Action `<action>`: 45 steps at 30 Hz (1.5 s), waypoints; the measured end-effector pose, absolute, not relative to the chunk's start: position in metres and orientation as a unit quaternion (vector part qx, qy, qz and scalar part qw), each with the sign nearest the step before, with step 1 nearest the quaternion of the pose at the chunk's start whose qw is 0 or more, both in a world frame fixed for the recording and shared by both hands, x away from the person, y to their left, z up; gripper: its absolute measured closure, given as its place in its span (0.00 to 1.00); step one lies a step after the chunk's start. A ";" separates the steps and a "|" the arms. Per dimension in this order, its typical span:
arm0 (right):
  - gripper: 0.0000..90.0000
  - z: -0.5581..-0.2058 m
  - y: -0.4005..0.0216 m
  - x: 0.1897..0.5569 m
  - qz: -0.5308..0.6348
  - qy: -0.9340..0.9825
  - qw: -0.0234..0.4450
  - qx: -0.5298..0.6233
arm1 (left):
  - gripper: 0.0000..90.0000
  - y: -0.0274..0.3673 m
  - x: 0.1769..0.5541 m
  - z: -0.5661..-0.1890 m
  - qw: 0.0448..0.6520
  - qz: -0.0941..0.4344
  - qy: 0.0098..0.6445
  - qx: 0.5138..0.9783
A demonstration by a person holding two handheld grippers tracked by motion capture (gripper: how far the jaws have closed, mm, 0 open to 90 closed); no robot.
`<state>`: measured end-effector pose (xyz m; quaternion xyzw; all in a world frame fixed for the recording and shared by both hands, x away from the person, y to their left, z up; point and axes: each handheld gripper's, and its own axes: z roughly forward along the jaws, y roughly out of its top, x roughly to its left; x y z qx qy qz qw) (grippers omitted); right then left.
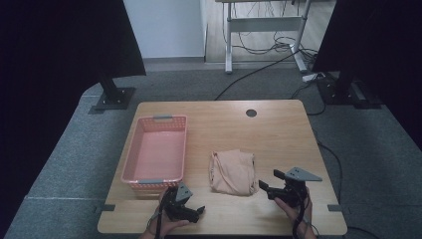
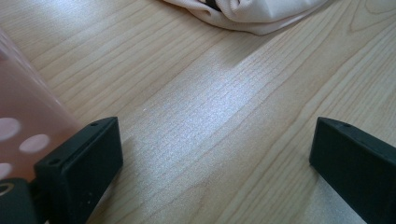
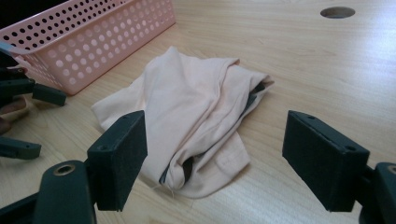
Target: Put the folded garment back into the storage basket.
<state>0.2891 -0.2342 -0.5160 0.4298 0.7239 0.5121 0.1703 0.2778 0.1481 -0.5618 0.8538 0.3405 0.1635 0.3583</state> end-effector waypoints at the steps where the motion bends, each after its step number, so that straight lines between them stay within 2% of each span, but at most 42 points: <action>1: 0.25 -0.515 -0.233 0.290 0.512 0.724 0.170 0.429 | 0.03 0.148 0.278 -0.562 0.358 0.163 0.341 0.854; 45: 0.24 -0.505 -0.215 0.313 0.504 0.737 0.167 0.419 | 0.03 0.148 0.278 -0.562 0.358 0.164 0.341 0.854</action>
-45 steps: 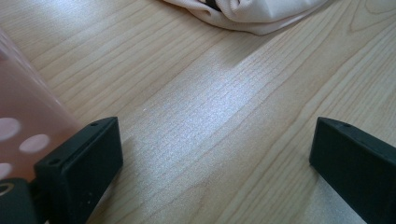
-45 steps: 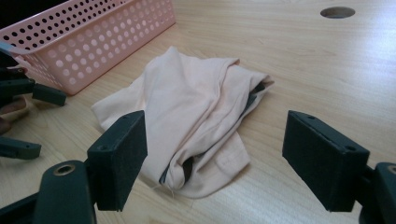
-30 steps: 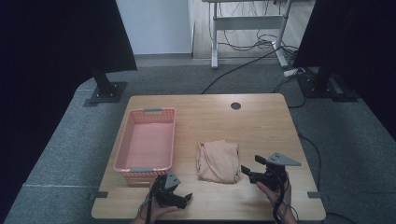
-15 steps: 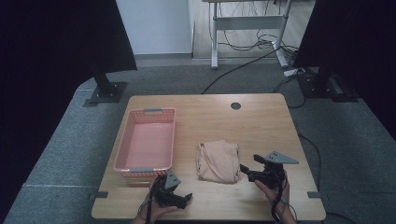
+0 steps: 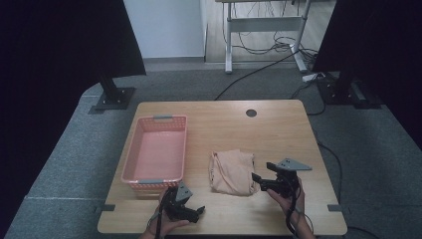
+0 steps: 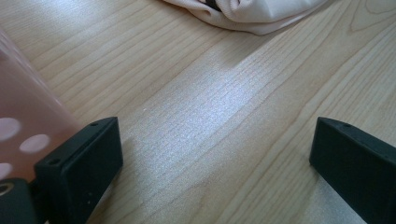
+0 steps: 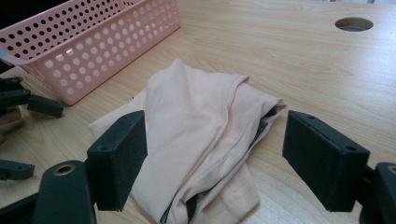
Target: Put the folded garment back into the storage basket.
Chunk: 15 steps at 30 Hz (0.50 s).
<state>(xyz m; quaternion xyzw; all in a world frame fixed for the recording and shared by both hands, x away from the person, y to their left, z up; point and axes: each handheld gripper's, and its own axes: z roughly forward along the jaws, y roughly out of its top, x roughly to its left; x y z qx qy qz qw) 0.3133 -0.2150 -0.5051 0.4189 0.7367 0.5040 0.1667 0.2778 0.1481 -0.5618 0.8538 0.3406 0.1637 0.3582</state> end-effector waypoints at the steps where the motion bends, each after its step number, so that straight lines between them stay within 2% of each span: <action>1: 0.24 -0.505 -0.214 0.314 0.504 0.737 0.167 0.418 | 0.03 0.148 0.278 -0.562 0.358 0.164 0.341 0.854; 15: 0.24 -0.501 -0.205 0.322 0.502 0.741 0.165 0.414 | 0.03 0.148 0.278 -0.562 0.359 0.164 0.341 0.853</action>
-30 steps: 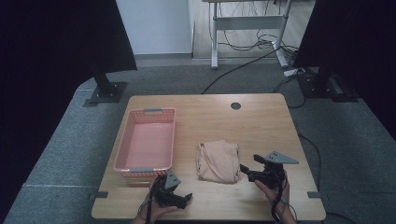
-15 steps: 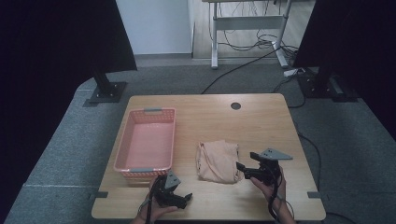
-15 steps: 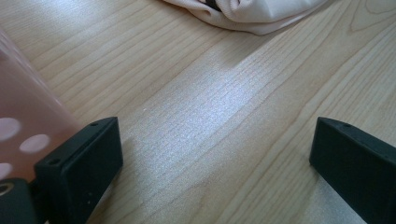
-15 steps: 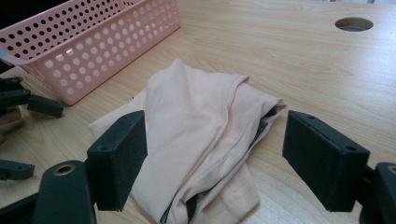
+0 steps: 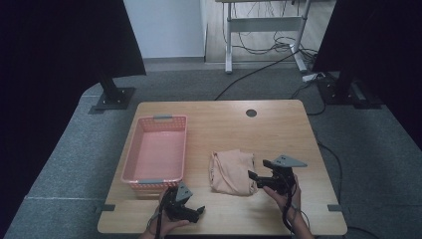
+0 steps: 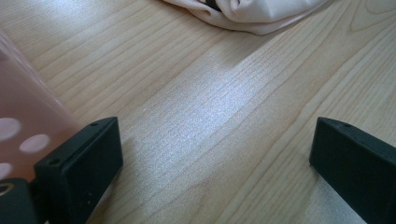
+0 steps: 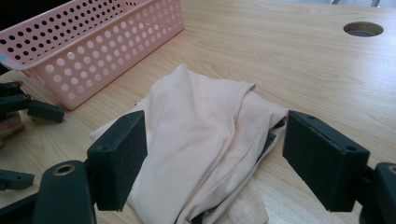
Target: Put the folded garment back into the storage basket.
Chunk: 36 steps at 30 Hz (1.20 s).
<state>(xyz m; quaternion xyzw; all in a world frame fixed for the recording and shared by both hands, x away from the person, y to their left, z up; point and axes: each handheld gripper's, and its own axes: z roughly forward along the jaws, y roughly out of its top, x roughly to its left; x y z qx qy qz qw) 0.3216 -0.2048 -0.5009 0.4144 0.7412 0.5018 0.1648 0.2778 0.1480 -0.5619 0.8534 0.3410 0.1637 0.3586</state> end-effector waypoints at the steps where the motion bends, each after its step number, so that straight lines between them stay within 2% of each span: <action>1: 0.24 -0.501 -0.204 0.322 0.502 0.741 0.165 0.414 | 0.03 0.148 0.278 -0.562 0.359 0.164 0.341 0.853; 36: 0.25 -0.497 -0.184 0.337 0.497 0.750 0.160 0.406 | 0.03 0.148 0.278 -0.562 0.359 0.164 0.341 0.853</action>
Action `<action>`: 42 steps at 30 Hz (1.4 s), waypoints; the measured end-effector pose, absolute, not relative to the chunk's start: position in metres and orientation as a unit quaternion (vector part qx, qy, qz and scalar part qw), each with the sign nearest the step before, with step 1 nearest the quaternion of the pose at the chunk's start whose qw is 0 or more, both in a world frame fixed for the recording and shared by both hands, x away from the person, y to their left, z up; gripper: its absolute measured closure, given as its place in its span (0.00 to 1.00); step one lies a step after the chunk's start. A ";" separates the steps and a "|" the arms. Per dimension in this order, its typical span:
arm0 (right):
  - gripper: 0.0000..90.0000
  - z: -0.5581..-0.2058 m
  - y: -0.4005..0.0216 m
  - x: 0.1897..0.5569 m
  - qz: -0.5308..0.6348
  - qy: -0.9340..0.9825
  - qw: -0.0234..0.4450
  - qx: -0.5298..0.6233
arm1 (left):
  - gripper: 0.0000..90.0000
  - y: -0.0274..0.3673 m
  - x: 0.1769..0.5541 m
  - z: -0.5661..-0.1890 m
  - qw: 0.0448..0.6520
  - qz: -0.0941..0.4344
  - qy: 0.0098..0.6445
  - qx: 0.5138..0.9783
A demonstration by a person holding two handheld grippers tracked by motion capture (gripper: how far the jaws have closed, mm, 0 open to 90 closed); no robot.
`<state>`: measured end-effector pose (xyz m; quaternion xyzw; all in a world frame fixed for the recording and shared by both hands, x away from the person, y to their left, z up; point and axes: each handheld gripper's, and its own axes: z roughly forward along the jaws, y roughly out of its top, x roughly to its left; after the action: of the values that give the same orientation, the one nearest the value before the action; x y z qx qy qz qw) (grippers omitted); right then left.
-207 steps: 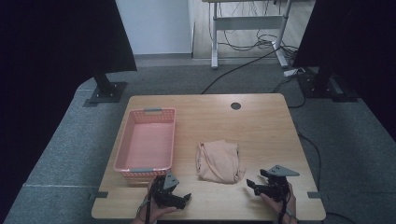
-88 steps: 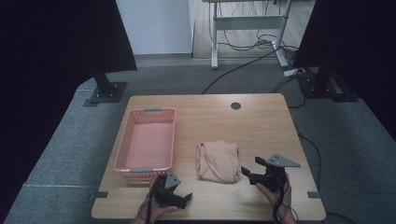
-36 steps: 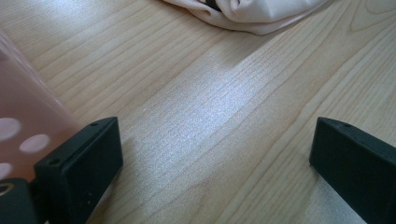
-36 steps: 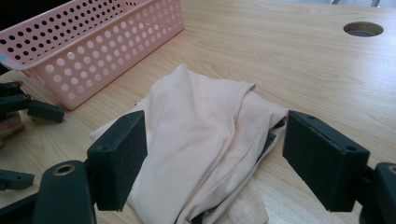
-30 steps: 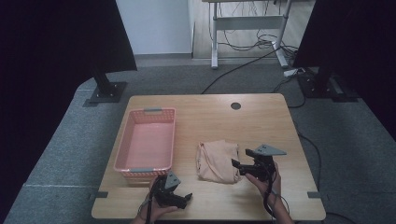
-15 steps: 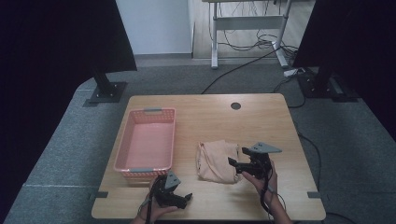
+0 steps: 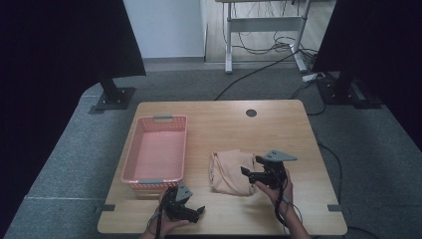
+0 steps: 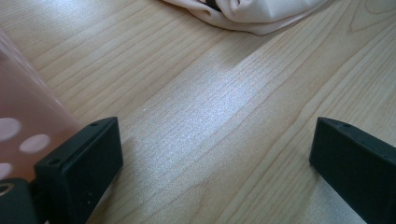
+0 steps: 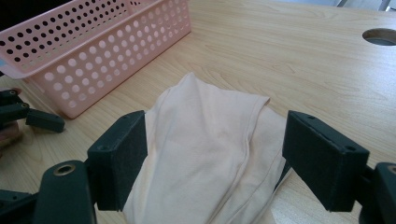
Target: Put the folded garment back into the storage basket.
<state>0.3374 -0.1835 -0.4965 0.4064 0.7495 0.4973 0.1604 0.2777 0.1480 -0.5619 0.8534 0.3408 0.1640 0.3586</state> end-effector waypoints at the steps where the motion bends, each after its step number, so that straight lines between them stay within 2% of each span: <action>1: 0.25 -0.496 -0.183 0.338 0.497 0.749 0.160 0.407 | 0.03 0.148 0.278 -0.562 0.359 0.164 0.341 0.854; 42: 0.24 -0.495 -0.171 0.352 0.496 0.752 0.154 0.406 | 0.03 0.148 0.278 -0.562 0.358 0.164 0.341 0.854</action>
<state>0.3518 -0.1709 -0.4952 0.4064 0.7521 0.4956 0.1538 0.2777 0.1480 -0.5619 0.8536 0.3406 0.1641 0.3584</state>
